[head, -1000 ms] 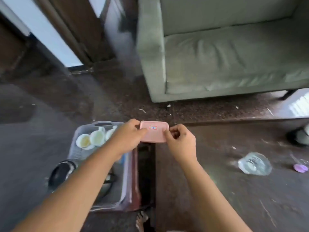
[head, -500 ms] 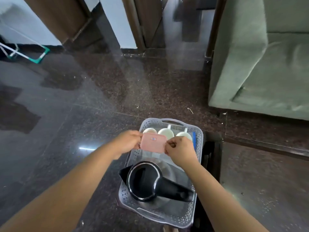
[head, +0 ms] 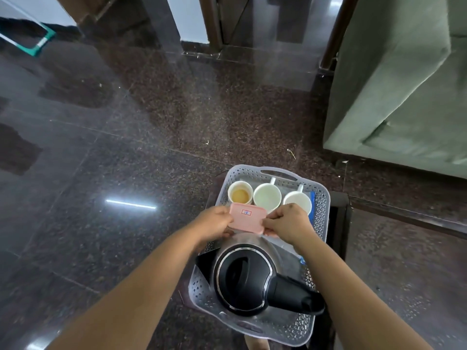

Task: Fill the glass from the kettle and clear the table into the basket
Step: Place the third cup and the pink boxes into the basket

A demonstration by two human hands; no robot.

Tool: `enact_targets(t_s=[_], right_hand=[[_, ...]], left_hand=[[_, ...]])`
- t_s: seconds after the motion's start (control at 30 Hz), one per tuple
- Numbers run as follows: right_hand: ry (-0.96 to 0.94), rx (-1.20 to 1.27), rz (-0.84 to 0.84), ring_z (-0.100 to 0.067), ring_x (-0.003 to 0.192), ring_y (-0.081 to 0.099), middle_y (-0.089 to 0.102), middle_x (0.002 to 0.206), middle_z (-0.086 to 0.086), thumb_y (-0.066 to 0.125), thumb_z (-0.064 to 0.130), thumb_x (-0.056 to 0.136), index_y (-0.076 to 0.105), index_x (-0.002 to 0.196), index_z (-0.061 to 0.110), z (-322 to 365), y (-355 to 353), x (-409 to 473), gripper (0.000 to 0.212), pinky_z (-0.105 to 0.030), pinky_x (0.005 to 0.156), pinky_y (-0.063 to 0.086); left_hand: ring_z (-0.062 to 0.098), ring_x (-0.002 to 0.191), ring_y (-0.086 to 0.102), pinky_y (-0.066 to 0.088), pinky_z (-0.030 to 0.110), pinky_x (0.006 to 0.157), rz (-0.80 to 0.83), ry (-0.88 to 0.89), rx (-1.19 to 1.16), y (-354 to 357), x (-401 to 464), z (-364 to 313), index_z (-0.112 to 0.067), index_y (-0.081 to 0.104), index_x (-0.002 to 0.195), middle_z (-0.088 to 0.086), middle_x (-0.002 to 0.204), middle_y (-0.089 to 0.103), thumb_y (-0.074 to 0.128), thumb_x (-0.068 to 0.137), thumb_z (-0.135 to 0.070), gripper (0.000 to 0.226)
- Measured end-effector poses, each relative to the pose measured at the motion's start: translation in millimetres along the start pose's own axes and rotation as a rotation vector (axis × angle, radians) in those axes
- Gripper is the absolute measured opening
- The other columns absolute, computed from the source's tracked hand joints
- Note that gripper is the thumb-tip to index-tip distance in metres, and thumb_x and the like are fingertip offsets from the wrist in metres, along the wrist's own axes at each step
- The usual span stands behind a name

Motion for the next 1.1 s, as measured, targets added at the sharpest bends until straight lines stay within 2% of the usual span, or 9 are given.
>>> enact_targets(t_s=[0.1,0.17,0.27,0.33,0.47,0.63,0.73,0.87,1.1], right_hand=[[-0.03,-0.052,-0.021,-0.022,0.079,0.073,0.074,0.075,-0.006,0.078,0.014,0.075,0.061,0.055,0.019,3,7,2,0.027,-0.038,0.082,0.058],[-0.042,-0.119,-0.045,-0.02,0.08,0.069,0.067,0.071,0.003,0.08,0.018,0.074,0.056,0.053,0.023,5,8,2,0.032,-0.031,0.079,0.056],[-0.001,-0.052,-0.003,-0.018,0.072,0.073,0.074,0.071,-0.006,0.08,0.013,0.073,0.06,0.054,0.018,-1,13,7,0.028,-0.036,0.079,0.06],[-0.008,-0.092,0.01,-0.014,0.068,0.072,0.075,0.066,-0.007,0.079,0.014,0.074,0.062,0.054,0.015,-3,19,9,0.026,-0.035,0.079,0.06],[-0.015,-0.143,-0.039,-0.016,0.077,0.069,0.075,0.078,-0.006,0.08,0.023,0.076,0.067,0.065,0.013,-13,28,14,0.019,-0.023,0.07,0.052],[-0.038,-0.211,-0.012,-0.003,0.062,0.056,0.069,0.072,0.005,0.081,0.034,0.073,0.076,0.073,0.015,-28,34,17,0.019,-0.015,0.055,0.039],[-0.029,-0.17,-0.022,0.007,0.049,0.051,0.059,0.055,0.015,0.082,0.038,0.071,0.071,0.061,0.018,-29,35,19,0.025,-0.008,0.043,0.031],[-0.047,-0.157,-0.021,0.009,0.046,0.05,0.055,0.052,0.019,0.083,0.034,0.071,0.06,0.053,0.022,-24,41,21,0.031,-0.005,0.042,0.03],[-0.056,-0.159,-0.039,0.001,0.054,0.051,0.06,0.057,0.009,0.081,0.038,0.071,0.072,0.068,0.008,-26,42,26,0.031,-0.014,0.047,0.033]], left_hand=[[0.023,0.102,0.067,0.051,0.035,0.095,-0.007,0.088,0.272,-1,-2,0,-0.021,0.062,0.125,0.005,0.113,0.07,0.055,0.087,-0.015,0.038],[0.02,0.108,0.063,0.047,0.029,0.096,-0.016,0.11,0.411,-1,-4,-3,-0.024,0.061,0.124,0.0,0.12,0.067,0.059,0.085,-0.021,0.04],[0.018,0.102,0.064,0.05,0.031,0.092,-0.008,0.067,0.486,0,-5,1,-0.022,0.065,0.117,0.0,0.114,0.069,0.058,0.083,-0.025,0.034],[0.02,0.096,0.066,0.053,0.031,0.087,-0.013,0.023,0.501,3,-6,8,-0.019,0.068,0.109,0.004,0.108,0.071,0.057,0.082,-0.025,0.03],[0.028,0.11,0.06,0.048,0.033,0.093,-0.029,0.02,0.419,13,-6,11,-0.01,0.061,0.121,0.014,0.125,0.062,0.051,0.081,-0.024,0.043],[0.026,0.113,0.059,0.046,0.038,0.1,-0.03,0.0,0.322,14,-10,13,-0.011,0.06,0.124,0.011,0.127,0.062,0.05,0.088,-0.017,0.037],[0.02,0.11,0.058,0.046,0.029,0.089,0.015,-0.021,0.321,15,-13,17,-0.013,0.061,0.123,0.005,0.124,0.062,0.05,0.09,-0.019,0.035],[0.008,0.081,0.058,0.041,0.02,0.062,0.028,-0.028,0.323,13,-12,20,-0.015,0.063,0.093,-0.001,0.096,0.063,0.048,0.092,-0.018,0.016],[0.018,0.091,0.057,0.042,0.029,0.073,-0.081,0.022,0.331,6,-9,23,-0.01,0.063,0.106,0.009,0.111,0.063,0.047,0.092,-0.016,0.022]])
Point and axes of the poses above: each hand's wrist, its own x-axis towards the middle knuckle, its own y-axis out of the palm, z = x × y, the point moved 5 cm from there along x, towards the middle knuckle
